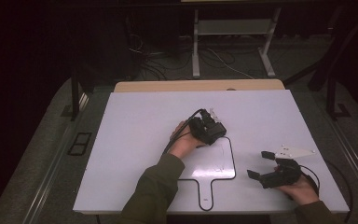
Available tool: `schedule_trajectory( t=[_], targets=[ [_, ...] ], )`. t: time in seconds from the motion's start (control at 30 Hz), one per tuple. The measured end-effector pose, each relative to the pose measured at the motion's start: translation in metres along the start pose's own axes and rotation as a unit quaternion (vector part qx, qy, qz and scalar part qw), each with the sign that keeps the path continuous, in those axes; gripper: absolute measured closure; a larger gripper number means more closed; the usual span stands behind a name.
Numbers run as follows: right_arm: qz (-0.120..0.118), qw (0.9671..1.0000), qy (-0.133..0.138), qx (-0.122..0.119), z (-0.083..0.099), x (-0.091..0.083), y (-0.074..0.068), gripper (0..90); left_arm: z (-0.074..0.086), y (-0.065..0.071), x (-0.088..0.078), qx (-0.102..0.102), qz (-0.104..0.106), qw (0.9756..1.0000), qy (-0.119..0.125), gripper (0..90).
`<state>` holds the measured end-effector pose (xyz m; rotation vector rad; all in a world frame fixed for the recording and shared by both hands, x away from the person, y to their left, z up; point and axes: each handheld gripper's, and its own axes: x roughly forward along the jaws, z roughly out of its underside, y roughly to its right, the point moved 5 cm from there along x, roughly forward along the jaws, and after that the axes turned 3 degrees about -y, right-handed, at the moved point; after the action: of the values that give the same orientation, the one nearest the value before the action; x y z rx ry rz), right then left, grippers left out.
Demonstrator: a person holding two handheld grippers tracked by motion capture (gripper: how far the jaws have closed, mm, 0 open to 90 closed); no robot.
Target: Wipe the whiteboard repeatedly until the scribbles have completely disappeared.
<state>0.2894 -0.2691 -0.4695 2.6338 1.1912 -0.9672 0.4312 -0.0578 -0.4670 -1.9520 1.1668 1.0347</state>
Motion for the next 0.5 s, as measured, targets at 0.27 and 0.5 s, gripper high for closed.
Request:
schedule_trajectory(
  t=[0.27,0.5],
  targets=[
    [0.001,1.0000,0.000,0.000,0.000,0.000,-0.001,0.2,-0.007,0.024,0.000,0.038,0.014,0.9992,-0.001,39.3],
    [0.001,1.0000,0.001,0.001,0.000,-0.001,0.000,0.2,0.000,0.006,0.001,-0.005,0.009,0.9999,0.011,39.3]
  ],
)
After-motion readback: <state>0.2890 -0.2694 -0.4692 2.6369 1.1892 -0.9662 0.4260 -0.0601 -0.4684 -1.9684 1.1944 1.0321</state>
